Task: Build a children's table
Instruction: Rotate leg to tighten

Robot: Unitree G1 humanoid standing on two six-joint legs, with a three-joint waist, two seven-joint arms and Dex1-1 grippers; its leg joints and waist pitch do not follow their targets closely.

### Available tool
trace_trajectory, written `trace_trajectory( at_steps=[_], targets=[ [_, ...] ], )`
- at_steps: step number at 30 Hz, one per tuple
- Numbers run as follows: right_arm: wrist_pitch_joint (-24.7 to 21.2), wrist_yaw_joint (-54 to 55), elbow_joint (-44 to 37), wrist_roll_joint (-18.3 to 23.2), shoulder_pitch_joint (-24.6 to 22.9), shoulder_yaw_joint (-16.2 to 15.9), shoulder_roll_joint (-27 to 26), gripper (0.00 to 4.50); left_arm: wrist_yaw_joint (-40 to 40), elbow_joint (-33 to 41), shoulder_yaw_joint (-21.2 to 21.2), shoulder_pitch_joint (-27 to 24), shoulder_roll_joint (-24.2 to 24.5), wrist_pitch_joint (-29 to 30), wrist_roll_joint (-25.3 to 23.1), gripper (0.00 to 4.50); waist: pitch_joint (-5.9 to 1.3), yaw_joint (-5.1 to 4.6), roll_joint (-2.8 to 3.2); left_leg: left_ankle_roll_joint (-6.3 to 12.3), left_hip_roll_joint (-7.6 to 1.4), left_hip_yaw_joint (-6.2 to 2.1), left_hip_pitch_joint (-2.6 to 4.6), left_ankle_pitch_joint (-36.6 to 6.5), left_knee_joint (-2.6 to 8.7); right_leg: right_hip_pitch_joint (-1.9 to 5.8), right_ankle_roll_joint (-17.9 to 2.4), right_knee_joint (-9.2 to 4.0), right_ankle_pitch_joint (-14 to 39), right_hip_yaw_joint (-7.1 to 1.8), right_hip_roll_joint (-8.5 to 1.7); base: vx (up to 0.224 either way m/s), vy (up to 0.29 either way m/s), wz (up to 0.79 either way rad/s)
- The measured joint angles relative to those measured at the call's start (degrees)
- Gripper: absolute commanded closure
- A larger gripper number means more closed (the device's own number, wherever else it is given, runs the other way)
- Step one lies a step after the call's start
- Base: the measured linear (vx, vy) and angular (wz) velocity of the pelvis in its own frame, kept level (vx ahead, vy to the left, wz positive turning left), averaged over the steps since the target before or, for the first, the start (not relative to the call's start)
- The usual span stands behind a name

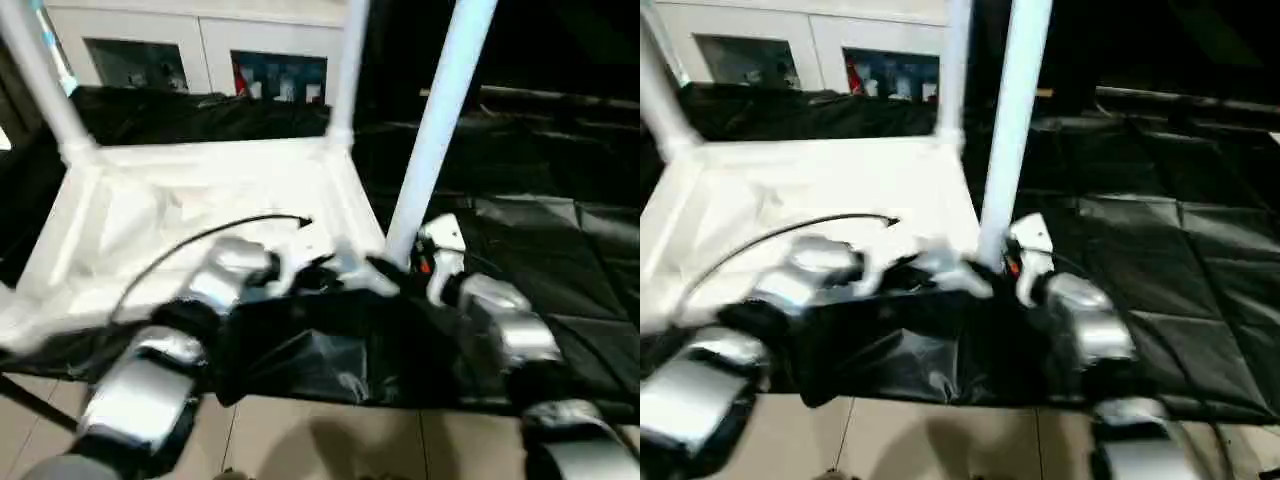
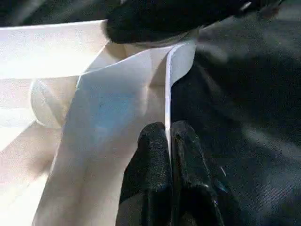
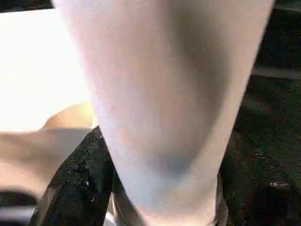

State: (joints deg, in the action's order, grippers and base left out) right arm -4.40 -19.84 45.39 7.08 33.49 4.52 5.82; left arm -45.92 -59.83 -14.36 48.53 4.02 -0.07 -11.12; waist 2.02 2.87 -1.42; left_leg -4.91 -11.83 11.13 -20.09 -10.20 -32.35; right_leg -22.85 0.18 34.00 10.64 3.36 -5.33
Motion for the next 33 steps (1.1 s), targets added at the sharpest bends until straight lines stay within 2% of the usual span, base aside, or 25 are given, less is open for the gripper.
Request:
trace_trajectory(
  at_steps=[7, 8, 13, 19, 23, 27, 33],
  targets=[
    [0.7, 9.4, 4.5, -1.1, 3.8, 1.3, -2.4, 1.82, 5.5, -0.7, 0.0, 0.6, -3.1, 2.2, -0.8, 4.50, -0.13, -0.01, 0.24, 0.00, 0.00, 0.00, -0.02, 0.0, 0.04, 0.02, 0.0, 0.03, 0.0, -0.01, 0.01, 0.000, 0.000, 0.00],
    [1.2, 9.4, 4.7, -1.2, 3.8, 1.3, -2.4, 1.27, 5.5, -0.7, 0.1, 0.7, -3.1, 2.1, -0.8, 4.50, -0.13, 0.00, 0.24, 0.00, -0.01, 0.00, -0.02, 0.0, 0.04, 0.02, 0.0, 0.03, 0.0, 0.00, 0.01, 0.000, 0.000, 0.00],
    [3.0, 8.7, 5.5, -3.3, 4.0, 0.5, -2.6, 0.91, 4.7, -1.2, 0.0, 0.9, -2.5, 1.0, -1.0, 4.50, -0.09, 0.06, 0.14, 0.00, -0.02, 0.00, -0.08, 0.0, 0.08, -0.05, 0.0, 0.03, 0.0, 0.02, 0.01, 0.000, 0.000, 0.00],
    [4.8, -6.3, 1.7, -3.4, 0.2, -4.1, 2.6, 0.91, -2.2, 0.1, 0.2, -0.4, 1.5, -2.0, 0.2, 4.50, -0.07, -0.06, 0.12, 0.00, -0.07, -0.01, -0.21, 0.0, 0.46, -0.09, 0.0, 0.07, -0.1, 0.19, 0.03, 0.000, 0.000, 0.00],
    [4.7, -17.4, -2.6, -3.1, -2.7, -6.9, 6.8, 0.91, -8.9, 1.4, 0.5, -1.4, 4.4, -4.9, 0.8, 4.50, -0.05, 0.38, 0.15, 0.01, -0.13, 0.00, -0.25, 0.0, 0.51, -0.18, -0.1, 0.08, -0.1, 0.31, 0.06, 0.000, 0.000, 0.00],
    [4.4, -27.5, -6.3, -1.9, -4.7, -8.7, 10.8, 0.91, -16.2, 3.8, 0.2, -2.9, 7.4, -5.7, 2.4, 4.50, -0.05, 0.43, 0.17, 0.02, -0.13, 0.02, -0.40, 0.0, 0.38, -0.19, -0.1, 0.05, 0.0, 0.24, 0.04, 0.000, 0.000, 0.00],
    [3.7, -35.9, -8.5, 0.7, -4.8, -9.5, 12.0, 0.91, -24.5, 6.0, 0.0, -4.2, 10.4, -6.5, 3.8, 4.50, 0.05, 0.75, 0.18, 0.06, -0.19, 0.16, -0.38, 0.0, 0.11, -0.29, -0.1, 0.09, 0.0, 0.26, 0.04, 0.000, 0.000, 0.00]
  ],
)
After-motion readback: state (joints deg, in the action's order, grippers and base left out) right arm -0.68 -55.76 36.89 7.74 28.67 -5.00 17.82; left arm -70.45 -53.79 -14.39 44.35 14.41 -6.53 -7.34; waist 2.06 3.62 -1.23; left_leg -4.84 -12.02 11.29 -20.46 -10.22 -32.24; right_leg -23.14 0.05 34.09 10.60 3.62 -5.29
